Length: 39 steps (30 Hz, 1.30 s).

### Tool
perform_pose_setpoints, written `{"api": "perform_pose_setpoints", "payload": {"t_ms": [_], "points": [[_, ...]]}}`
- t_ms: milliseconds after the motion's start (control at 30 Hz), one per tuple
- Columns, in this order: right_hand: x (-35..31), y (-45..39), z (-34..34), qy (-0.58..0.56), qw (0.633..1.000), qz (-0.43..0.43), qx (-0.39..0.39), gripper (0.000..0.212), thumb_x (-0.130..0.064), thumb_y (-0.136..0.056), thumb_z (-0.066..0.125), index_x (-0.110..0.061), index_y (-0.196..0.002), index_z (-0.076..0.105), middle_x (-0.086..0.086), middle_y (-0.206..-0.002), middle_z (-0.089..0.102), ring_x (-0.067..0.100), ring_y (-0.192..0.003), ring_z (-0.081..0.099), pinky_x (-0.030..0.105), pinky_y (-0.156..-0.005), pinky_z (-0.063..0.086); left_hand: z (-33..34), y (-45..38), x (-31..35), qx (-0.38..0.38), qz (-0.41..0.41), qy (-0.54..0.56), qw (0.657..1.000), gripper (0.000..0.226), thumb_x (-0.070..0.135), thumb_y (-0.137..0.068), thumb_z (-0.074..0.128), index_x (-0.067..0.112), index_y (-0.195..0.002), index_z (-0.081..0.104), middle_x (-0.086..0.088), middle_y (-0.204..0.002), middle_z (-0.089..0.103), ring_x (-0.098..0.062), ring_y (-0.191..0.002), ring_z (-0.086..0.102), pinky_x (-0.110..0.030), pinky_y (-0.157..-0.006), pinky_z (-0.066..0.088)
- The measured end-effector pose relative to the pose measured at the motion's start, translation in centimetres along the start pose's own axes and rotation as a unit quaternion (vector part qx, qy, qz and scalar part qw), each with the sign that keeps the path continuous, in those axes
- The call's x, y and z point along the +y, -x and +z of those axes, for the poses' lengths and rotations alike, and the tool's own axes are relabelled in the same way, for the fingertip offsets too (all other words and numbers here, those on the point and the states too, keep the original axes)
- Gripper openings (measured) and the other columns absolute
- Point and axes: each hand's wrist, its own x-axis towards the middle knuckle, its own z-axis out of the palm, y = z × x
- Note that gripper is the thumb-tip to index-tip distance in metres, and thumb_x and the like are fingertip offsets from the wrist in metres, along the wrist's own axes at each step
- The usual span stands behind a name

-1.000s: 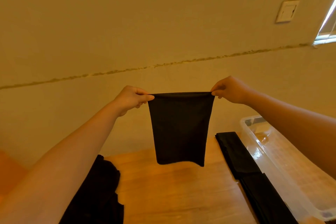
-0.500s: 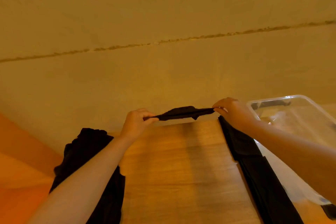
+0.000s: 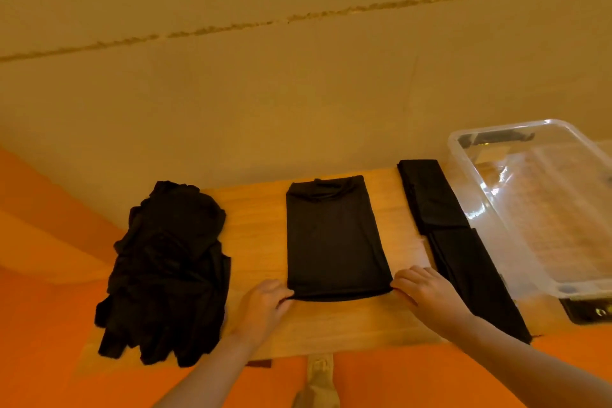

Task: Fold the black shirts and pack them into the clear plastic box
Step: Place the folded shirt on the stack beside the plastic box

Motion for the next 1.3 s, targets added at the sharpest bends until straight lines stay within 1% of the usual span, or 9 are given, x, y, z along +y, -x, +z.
{"api": "perform_pose_setpoints", "payload": {"t_ms": [133,200,300,433,533,967,1067,1167,1300], "points": [[-0.7,3.6,2.2,-0.009,1.000,0.017,0.009,0.027,-0.017,-0.068,0.082,-0.022,-0.094,0.073,-0.007,-0.095,0.068,0.013,-0.084,0.067,0.027,-0.072,0.056,0.8,2.8,0.9,-0.004,-0.006,-0.026,1.000,0.033,0.008,-0.054,0.092,0.016,-0.080,0.076,0.008,-0.075,0.066,-0.003,-0.071,0.060,-0.013,-0.068,0.044],[-1.2,4.8,2.9,-0.016,0.999,0.026,0.035,0.014,-0.026,-0.084,0.063,-0.021,-0.094,0.071,-0.005,-0.096,0.066,0.014,-0.084,0.065,0.027,-0.073,0.055,1.5,4.0,1.3,-0.013,-0.016,-0.025,0.999,0.033,0.005,-0.056,0.091,0.016,-0.083,0.075,0.008,-0.076,0.066,-0.004,-0.073,0.060,-0.014,-0.069,0.044],[-1.8,5.9,4.3,-0.048,0.995,0.053,0.074,0.030,-0.033,-0.091,0.044,-0.017,-0.096,0.069,-0.003,-0.097,0.064,0.016,-0.088,0.062,0.031,-0.074,0.055,2.5,5.7,2.1,-0.009,-0.045,-0.032,0.998,0.027,0.007,-0.067,0.085,0.016,-0.091,0.074,0.008,-0.082,0.067,-0.004,-0.080,0.060,-0.013,-0.075,0.043],[-2.0,7.1,5.2,-0.068,0.991,0.074,0.093,0.030,-0.032,-0.090,0.046,-0.014,-0.101,0.066,0.000,-0.103,0.062,0.018,-0.095,0.056,0.032,-0.077,0.054,3.3,7.0,3.4,0.020,-0.078,-0.033,0.996,0.014,0.020,-0.085,0.069,0.018,-0.099,0.071,0.008,-0.090,0.065,-0.005,-0.085,0.062,-0.016,-0.074,0.048],[-2.0,7.7,5.7,-0.073,0.987,0.084,0.113,0.029,-0.030,-0.091,0.046,-0.011,-0.101,0.067,0.003,-0.103,0.062,0.020,-0.095,0.057,0.032,-0.077,0.053,3.6,7.4,4.0,0.028,-0.071,-0.035,0.996,0.029,0.034,-0.089,0.049,0.015,-0.096,0.070,0.008,-0.085,0.063,-0.005,-0.080,0.059,-0.022,-0.068,0.052],[-2.5,9.2,4.5,-0.042,0.990,0.036,0.133,0.024,-0.029,-0.087,0.058,-0.014,-0.104,0.065,0.003,-0.100,0.063,0.017,-0.093,0.057,0.030,-0.081,0.043,4.2,7.9,5.4,0.116,-0.011,-0.062,0.991,0.026,0.036,-0.087,0.055,0.014,-0.084,0.069,0.002,-0.089,0.058,-0.014,-0.083,0.057,-0.033,-0.075,0.038],[-4.1,6.2,3.8,-0.079,0.987,0.058,0.126,0.032,-0.027,-0.092,0.051,-0.010,-0.117,0.061,0.007,-0.116,0.061,0.019,-0.105,0.056,0.034,-0.087,0.051,4.9,5.1,7.5,0.118,-0.057,-0.064,0.989,0.035,0.037,-0.094,0.045,0.013,-0.107,0.067,-0.003,-0.115,0.058,-0.017,-0.108,0.055,-0.031,-0.095,0.031],[-6.1,1.9,4.4,-0.080,0.992,0.063,0.076,0.045,-0.030,-0.098,0.039,-0.007,-0.135,0.051,0.009,-0.143,0.048,0.022,-0.132,0.042,0.038,-0.111,0.036,6.8,1.9,9.1,0.059,-0.073,-0.072,0.993,0.046,0.035,-0.100,0.036,0.011,-0.138,0.048,-0.006,-0.148,0.040,-0.018,-0.139,0.034,-0.035,-0.112,0.024],[-6.8,-0.6,6.4,0.004,0.998,0.015,-0.057,0.056,-0.043,-0.102,0.022,-0.013,-0.149,0.031,0.004,-0.157,0.025,0.019,-0.147,0.017,0.043,-0.118,0.023,9.2,0.8,9.1,-0.035,-0.091,-0.120,0.988,0.057,0.040,-0.101,0.023,0.014,-0.152,0.024,-0.002,-0.160,0.017,-0.013,-0.149,0.008,-0.043,-0.120,0.018]]}}
